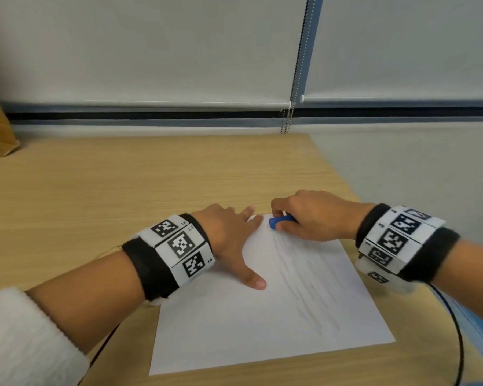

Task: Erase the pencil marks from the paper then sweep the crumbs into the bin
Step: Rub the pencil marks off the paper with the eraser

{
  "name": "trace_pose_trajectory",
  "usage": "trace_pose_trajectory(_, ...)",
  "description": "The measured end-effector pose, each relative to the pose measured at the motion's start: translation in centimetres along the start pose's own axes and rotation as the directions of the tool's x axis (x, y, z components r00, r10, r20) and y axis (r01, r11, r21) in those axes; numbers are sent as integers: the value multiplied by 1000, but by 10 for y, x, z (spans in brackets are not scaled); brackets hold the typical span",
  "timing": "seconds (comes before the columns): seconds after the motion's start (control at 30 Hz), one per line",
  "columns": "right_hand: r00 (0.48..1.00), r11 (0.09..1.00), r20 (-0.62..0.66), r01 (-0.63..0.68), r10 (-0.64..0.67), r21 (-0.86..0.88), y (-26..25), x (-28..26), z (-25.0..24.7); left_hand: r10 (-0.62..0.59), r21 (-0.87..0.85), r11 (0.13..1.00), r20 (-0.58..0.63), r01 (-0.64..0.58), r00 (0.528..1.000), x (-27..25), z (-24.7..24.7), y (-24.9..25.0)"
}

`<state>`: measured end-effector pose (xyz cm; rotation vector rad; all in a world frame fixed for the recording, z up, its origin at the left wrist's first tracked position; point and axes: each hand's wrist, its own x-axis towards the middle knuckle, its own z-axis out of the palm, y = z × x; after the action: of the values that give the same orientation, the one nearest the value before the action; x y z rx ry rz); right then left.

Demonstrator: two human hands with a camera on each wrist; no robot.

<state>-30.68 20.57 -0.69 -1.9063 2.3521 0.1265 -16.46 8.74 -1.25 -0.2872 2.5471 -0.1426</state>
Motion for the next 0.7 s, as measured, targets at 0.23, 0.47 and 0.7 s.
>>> trace_pose_trajectory(0.23, 982, 983, 39, 181, -182, 37, 3, 15, 0, 0, 11, 1000, -26, 0, 1000, -1, 2, 0)
trace_pose_trajectory(0.47, 987, 987, -2, 159, -159, -18, 1, 21, 2, -4, 5, 1000, -9, 4, 1000, 1, 2, -1)
trace_pose_trajectory(0.7, 993, 991, -43, 111, -114, -72, 4, 22, 1, -15, 1, 1000, 16, 15, 1000, 2, 1, 0)
